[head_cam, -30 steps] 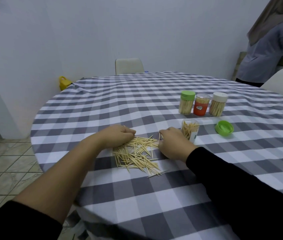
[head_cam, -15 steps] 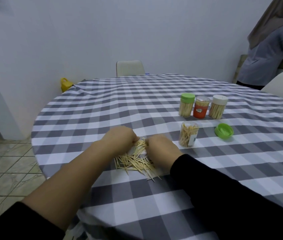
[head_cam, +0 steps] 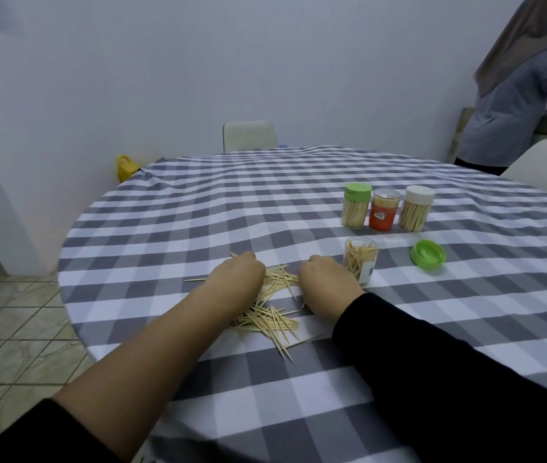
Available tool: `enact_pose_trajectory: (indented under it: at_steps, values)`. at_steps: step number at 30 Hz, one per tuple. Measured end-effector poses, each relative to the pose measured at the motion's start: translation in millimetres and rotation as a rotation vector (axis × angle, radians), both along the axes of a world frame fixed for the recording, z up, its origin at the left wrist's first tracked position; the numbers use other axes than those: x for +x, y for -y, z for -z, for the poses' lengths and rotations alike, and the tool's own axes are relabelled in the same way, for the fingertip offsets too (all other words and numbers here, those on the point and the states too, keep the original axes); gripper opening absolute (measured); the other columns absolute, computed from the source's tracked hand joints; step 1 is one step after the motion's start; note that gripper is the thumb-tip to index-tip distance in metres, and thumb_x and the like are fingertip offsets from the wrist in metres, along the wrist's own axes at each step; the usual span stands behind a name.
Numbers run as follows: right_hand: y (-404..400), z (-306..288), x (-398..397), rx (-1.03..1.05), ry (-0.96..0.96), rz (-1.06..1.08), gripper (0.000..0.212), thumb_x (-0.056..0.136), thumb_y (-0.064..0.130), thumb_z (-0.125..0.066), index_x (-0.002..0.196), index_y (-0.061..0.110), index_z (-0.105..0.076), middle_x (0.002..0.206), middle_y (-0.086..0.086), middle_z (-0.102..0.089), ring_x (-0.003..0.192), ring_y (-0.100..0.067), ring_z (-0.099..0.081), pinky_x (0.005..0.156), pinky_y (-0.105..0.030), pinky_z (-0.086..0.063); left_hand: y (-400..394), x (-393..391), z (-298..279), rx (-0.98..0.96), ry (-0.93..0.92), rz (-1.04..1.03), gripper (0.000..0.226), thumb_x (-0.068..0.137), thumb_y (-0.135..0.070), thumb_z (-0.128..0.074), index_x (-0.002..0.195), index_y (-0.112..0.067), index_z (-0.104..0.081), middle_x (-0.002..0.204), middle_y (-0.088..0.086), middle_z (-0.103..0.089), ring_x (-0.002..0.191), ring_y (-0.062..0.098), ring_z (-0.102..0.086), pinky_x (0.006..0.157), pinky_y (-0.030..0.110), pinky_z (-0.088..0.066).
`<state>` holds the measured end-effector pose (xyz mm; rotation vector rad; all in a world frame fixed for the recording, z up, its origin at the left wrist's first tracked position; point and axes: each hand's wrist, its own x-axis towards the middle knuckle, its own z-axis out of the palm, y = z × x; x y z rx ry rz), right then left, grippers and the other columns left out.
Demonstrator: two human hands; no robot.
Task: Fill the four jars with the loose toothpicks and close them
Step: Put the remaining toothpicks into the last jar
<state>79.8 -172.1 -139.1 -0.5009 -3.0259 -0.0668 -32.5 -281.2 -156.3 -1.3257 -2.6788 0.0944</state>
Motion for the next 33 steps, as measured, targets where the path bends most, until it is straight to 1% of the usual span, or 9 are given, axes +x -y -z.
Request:
enact_pose_trajectory:
  at_steps: [6, 10, 14, 18, 22, 25, 27, 29, 33]
  values:
    - [1.2, -5.3, 8.2, 0.025, -0.057, 0.056, 0.027, 0.095, 0.008, -0.042, 0.118, 0.004, -0.055, 0.120, -0.015, -0.050, 0.112, -0.030, -0.050, 0.085, -0.035, -0.045, 0.9, 3.5, -4.5, 0.096, 0.069, -0.041, 0.018, 0.089, -0.002, -0.050, 0.100, -0.008, -0.063, 0.101, 0.008, -0.054, 0.086, 0.025, -0.057, 0.075, 0.031, -0.048]
    - [-2.0, -13.0, 9.8, 0.004, -0.160, 0.084, 0.026, 0.094, 0.005, -0.037, 0.111, 0.004, -0.056, 0.117, -0.015, -0.053, 0.107, -0.030, -0.054, 0.078, -0.031, -0.041, -3.3, 3.6, -16.7, 0.107, 0.120, -0.084, 0.015, 0.087, -0.001, -0.053, 0.098, -0.008, -0.061, 0.100, 0.009, -0.058, 0.090, 0.026, -0.058, 0.069, 0.028, -0.041]
    - [-9.8, -26.7, 7.8, -0.058, -0.207, 0.089, 0.027, 0.092, 0.001, -0.038, 0.107, 0.005, -0.060, 0.109, -0.014, -0.060, 0.098, -0.028, -0.058, 0.070, -0.028, -0.037, -9.4, -0.6, -23.3, 0.292, 0.264, -0.120, 0.017, 0.098, -0.015, -0.044, 0.101, -0.013, -0.061, 0.099, 0.007, -0.064, 0.089, 0.025, -0.058, 0.072, 0.035, -0.045]
    - [-26.1, -45.0, 6.1, -0.266, -0.350, 0.122, 0.022, 0.095, 0.005, -0.040, 0.104, 0.010, -0.059, 0.098, -0.009, -0.064, 0.086, -0.025, -0.058, 0.067, -0.030, -0.040, -16.8, -1.6, -27.3, 0.510, 0.381, -0.090, 0.023, 0.100, -0.021, -0.043, 0.102, -0.012, -0.065, 0.103, 0.004, -0.068, 0.090, 0.025, -0.061, 0.080, 0.039, -0.050]
    - [-42.4, -67.6, 14.2, -0.508, -0.557, 0.093, 0.019, 0.098, 0.013, -0.042, 0.097, 0.011, -0.061, 0.090, -0.006, -0.065, 0.088, -0.023, -0.062, 0.078, -0.034, -0.050, -28.6, 3.9, -35.6, 0.759, 0.550, -0.060, 0.025, 0.100, -0.026, -0.045, 0.104, -0.013, -0.066, 0.097, -0.002, -0.067, 0.091, 0.017, -0.062, 0.080, 0.032, -0.049]
    - [-58.4, -78.1, 23.4, -0.868, -0.760, 0.084, 0.024, 0.098, 0.010, -0.043, 0.080, 0.015, -0.058, 0.076, -0.004, -0.062, 0.079, -0.023, -0.064, 0.082, -0.042, -0.055, -42.3, 5.7, -40.6, 0.959, 0.725, -0.065, 0.018, 0.098, -0.023, -0.049, 0.085, -0.025, -0.062, 0.090, -0.004, -0.069, 0.092, 0.020, -0.065, 0.089, 0.042, -0.051]
    - [-71.0, -79.8, 28.2, -1.023, -0.824, 0.114, 0.025, 0.099, 0.009, -0.043, 0.079, 0.016, -0.057, 0.074, -0.006, -0.062, 0.074, -0.023, -0.063, 0.082, -0.046, -0.056, -52.6, 9.5, -46.1, 1.090, 0.848, -0.063, 0.022, 0.098, -0.020, -0.051, 0.080, -0.027, -0.061, 0.086, -0.002, -0.070, 0.093, 0.024, -0.067, 0.092, 0.047, -0.051]
    - [-82.0, -76.9, 31.8, -1.097, -0.852, 0.150, 0.023, 0.099, 0.008, -0.043, 0.081, 0.015, -0.058, 0.075, -0.006, -0.063, 0.071, -0.021, -0.063, 0.078, -0.045, -0.056, -64.2, 15.0, -52.7, 1.203, 0.944, -0.058, 0.020, 0.097, -0.019, -0.052, 0.082, -0.023, -0.063, 0.087, 0.001, -0.070, 0.095, 0.026, -0.067, 0.093, 0.045, -0.051]
    - [-94.6, -59.4, 31.8, -1.202, -0.921, 0.184, 0.024, 0.098, 0.005, -0.044, 0.080, 0.012, -0.058, 0.073, -0.005, -0.063, 0.067, -0.016, -0.063, 0.069, -0.028, -0.056, -87.3, 31.1, -61.4, 1.379, 1.096, -0.057, 0.015, 0.098, -0.018, -0.050, 0.090, -0.019, -0.062, 0.090, 0.000, -0.071, 0.098, 0.023, -0.067, 0.090, 0.034, -0.053]
